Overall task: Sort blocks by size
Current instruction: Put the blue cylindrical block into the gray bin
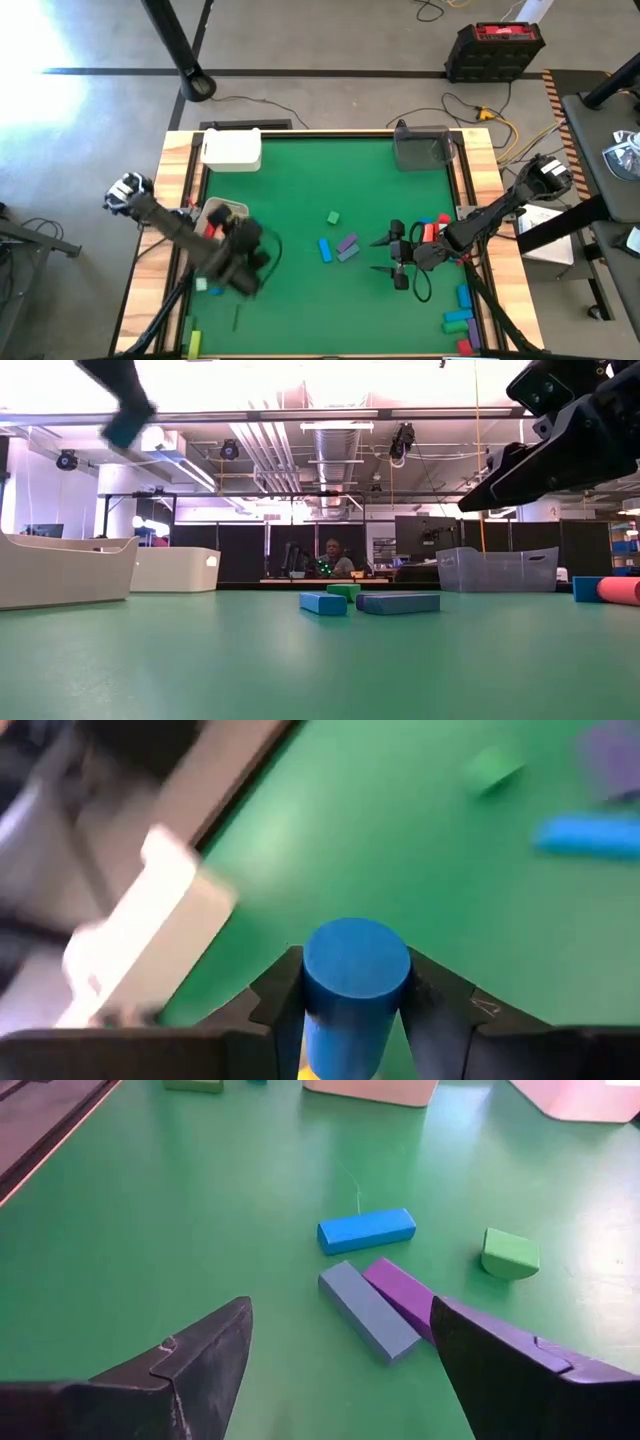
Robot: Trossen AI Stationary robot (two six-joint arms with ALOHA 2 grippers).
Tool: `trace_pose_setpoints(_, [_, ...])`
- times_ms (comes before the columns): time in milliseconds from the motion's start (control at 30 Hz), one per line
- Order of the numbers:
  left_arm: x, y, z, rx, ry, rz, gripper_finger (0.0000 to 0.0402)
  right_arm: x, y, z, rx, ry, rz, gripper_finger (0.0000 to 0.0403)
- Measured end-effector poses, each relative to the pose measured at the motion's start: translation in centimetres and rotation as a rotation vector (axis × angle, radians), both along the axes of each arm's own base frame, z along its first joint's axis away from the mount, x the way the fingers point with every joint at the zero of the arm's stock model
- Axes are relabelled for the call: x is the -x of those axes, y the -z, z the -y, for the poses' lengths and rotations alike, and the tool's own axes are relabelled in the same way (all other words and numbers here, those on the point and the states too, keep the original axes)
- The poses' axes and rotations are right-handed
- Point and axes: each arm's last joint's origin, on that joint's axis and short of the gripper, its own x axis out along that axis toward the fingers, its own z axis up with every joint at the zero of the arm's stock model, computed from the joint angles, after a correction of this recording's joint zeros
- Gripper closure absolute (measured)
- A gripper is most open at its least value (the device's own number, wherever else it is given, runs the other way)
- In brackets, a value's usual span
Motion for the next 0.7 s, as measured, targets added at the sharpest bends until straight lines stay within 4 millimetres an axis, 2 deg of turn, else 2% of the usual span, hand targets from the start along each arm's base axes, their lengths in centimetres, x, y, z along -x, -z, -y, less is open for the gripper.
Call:
trace_pose_setpoints(100, [0.7,1.4,-4.7,0.098,-0.225,-0.093,0.0287,0.1,0.2,0.1,-0.009,0.011,-0.021,0.012])
trace_pose_setpoints(200, [2.2,2.8,-8.9,0.24,-0.476,-0.169,0.0286,0.2,0.4,0.1,-0.019,0.023,-0.042,0.0129])
trace_pose_setpoints(333, [4.1,4.7,-12.5,0.473,-0.69,-0.184,0.0286,0.3,0.5,0.1,-0.019,0.025,-0.045,0.0141])
trace_pose_setpoints(467, [4.5,6.5,-14.1,0.624,-0.77,-0.092,0.0285,0.3,0.5,0.2,-0.018,0.025,-0.047,0.0151])
trace_pose_setpoints(700, [4.7,8.5,-14.0,0.718,-0.815,-0.131,0.0285,0.4,0.7,0.2,-0.008,0.025,-0.064,0.0163])
